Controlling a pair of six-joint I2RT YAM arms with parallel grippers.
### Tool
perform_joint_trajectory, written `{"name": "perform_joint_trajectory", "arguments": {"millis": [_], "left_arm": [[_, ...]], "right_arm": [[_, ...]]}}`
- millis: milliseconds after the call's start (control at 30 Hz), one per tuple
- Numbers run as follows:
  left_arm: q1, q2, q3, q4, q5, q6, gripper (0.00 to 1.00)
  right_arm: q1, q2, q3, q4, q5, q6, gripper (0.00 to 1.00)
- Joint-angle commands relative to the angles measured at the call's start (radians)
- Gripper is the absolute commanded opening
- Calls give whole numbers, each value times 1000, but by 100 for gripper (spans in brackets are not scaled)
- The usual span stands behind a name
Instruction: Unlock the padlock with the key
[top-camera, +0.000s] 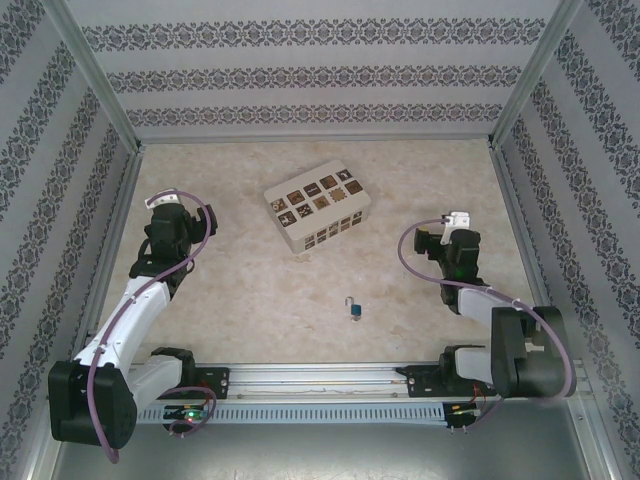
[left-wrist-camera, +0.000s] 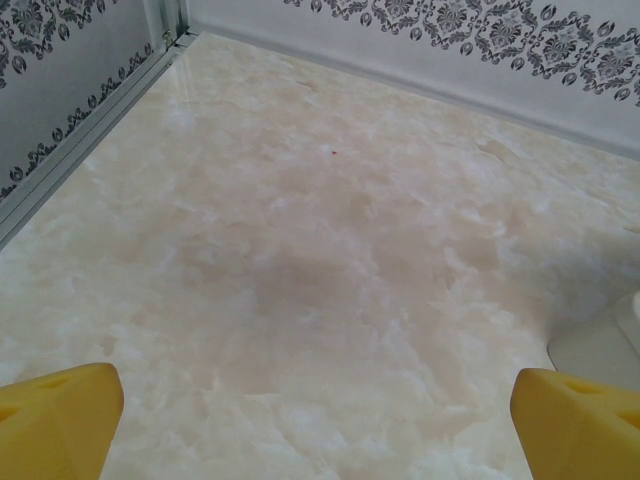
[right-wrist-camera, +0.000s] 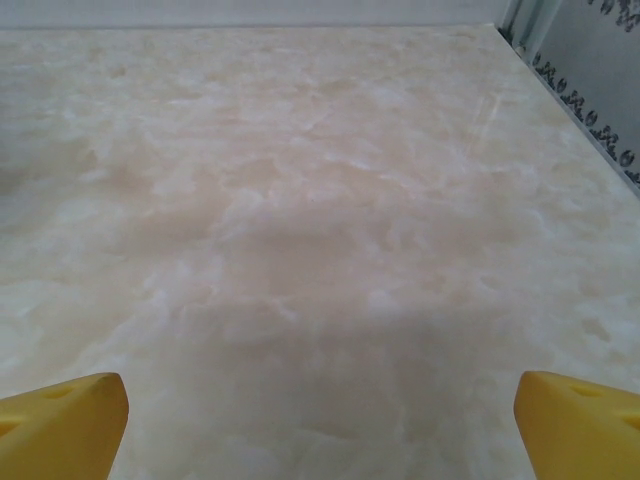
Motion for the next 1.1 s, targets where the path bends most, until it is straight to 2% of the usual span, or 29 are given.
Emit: {"name": "perform_joint_trajectory", "arguments": {"millis": [0, 167, 333, 467, 733, 833, 1067], "left_arm": [[18, -10, -20, -26, 5, -17, 99], [23, -5, -33, -18, 2, -19, 99], [31, 8, -43, -4, 1, -22, 99], [36, 9, -50, -3, 1, -24, 99], [50, -14, -61, -21, -18, -5, 99], [56, -12, -63, -21, -26, 6, 99], [73, 37, -79, 49, -59, 65, 99]], "right_arm": [[-9, 26, 64, 58, -63, -25, 98], [-9, 16, 49, 77, -103, -34, 98], [-11, 32, 11, 175, -141, 2, 98], [-10, 118, 1, 303, -161, 21, 98], [-8, 252, 12, 409, -176, 22, 98], [-9, 250, 64, 324, -154, 28, 98], [-2, 249, 69, 316, -140, 23, 98]]}}
